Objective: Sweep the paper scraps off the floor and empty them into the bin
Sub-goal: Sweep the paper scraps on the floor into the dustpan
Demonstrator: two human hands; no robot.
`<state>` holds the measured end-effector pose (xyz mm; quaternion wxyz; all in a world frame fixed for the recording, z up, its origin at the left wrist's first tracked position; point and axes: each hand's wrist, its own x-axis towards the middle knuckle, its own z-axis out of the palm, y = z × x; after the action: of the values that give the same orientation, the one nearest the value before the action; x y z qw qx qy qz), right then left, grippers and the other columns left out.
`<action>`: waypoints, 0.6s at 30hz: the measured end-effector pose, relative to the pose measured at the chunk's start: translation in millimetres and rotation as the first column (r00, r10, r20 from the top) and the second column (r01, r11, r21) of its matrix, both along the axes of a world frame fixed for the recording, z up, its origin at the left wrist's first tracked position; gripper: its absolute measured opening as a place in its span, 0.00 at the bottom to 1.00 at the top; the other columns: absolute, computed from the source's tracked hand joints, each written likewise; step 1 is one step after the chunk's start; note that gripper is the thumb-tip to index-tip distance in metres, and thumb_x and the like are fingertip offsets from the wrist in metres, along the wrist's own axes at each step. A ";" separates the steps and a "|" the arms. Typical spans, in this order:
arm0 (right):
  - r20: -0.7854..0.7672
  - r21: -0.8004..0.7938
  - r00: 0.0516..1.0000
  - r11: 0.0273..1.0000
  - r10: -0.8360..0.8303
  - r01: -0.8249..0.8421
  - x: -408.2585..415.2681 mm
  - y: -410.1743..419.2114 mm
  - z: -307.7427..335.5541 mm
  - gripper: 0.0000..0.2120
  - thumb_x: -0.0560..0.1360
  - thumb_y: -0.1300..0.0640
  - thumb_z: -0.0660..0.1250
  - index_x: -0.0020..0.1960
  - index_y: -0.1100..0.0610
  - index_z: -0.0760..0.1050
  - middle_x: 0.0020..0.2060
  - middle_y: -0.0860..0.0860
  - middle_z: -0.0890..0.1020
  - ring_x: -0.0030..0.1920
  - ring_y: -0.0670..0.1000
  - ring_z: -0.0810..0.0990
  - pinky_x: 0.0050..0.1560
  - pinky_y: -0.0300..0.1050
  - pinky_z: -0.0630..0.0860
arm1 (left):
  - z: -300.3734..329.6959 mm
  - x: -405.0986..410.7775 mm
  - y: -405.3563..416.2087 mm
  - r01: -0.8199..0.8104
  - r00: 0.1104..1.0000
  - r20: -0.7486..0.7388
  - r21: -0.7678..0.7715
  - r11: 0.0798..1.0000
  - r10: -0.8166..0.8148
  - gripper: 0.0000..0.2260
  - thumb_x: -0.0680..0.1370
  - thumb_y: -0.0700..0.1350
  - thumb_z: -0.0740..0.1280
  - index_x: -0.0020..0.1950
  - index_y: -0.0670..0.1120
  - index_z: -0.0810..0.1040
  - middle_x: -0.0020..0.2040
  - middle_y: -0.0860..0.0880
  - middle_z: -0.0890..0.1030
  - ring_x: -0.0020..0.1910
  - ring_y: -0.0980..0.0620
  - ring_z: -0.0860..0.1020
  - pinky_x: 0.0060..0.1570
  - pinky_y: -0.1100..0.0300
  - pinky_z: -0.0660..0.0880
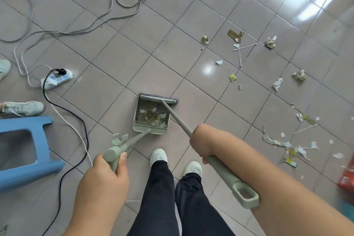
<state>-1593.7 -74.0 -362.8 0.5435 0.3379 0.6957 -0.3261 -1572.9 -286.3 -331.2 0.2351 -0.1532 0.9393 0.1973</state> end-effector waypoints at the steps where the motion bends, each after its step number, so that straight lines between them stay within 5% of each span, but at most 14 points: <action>1: 0.006 0.014 1.000 1.000 -0.016 0.016 0.5 8.6 4.8 0.10 0.79 0.64 0.56 0.57 0.66 0.72 0.45 0.59 0.83 0.27 0.50 0.72 0.36 0.41 0.75 | 0.3 -1.8 1.0 0.010 1.000 0.001 0.009 1.000 -0.010 0.14 0.77 0.53 0.61 0.43 0.41 0.70 0.30 0.50 0.68 0.36 0.43 0.69 0.37 0.54 0.67; 5: 0.058 0.052 0.994 0.994 -0.096 0.094 2.9 52.1 36.7 0.12 0.80 0.59 0.51 0.49 0.63 0.71 0.29 0.56 0.76 0.16 0.51 0.72 0.23 0.34 0.70 | 1.4 -14.7 11.4 0.080 0.997 -0.004 0.044 0.996 -0.080 0.15 0.77 0.53 0.61 0.44 0.41 0.71 0.32 0.46 0.71 0.37 0.41 0.71 0.38 0.52 0.70; 8: -0.002 0.078 0.996 0.993 -0.090 0.090 20.3 74.5 54.9 0.15 0.78 0.59 0.51 0.55 0.61 0.74 0.29 0.55 0.78 0.21 0.53 0.73 0.25 0.36 0.71 | 5.1 -31.1 27.3 0.153 0.988 -0.023 0.080 0.985 -0.152 0.14 0.77 0.53 0.61 0.44 0.42 0.70 0.31 0.47 0.70 0.36 0.42 0.69 0.37 0.53 0.68; 11: -0.089 0.088 0.968 0.966 -0.236 0.243 33.4 93.7 60.7 0.13 0.78 0.60 0.51 0.52 0.55 0.75 0.28 0.53 0.76 0.17 0.50 0.72 0.23 0.33 0.71 | 11.1 -51.6 53.5 0.258 0.966 -0.037 0.082 0.963 -0.256 0.14 0.77 0.54 0.60 0.42 0.43 0.68 0.29 0.50 0.68 0.35 0.43 0.67 0.37 0.54 0.65; 18: -0.223 0.151 0.832 0.825 -0.508 0.544 32.3 153.9 24.3 0.11 0.77 0.63 0.52 0.48 0.58 0.73 0.31 0.57 0.74 0.19 0.52 0.73 0.25 0.37 0.71 | 13.2 -108.2 148.6 0.481 0.875 -0.110 0.070 0.874 -0.472 0.15 0.77 0.56 0.59 0.44 0.44 0.69 0.30 0.49 0.70 0.34 0.43 0.69 0.35 0.54 0.66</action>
<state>-1561.3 79.9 -338.5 0.3312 0.5425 0.6496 -0.4171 -1681.1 -137.7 -318.0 0.2415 0.1033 0.9471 0.1844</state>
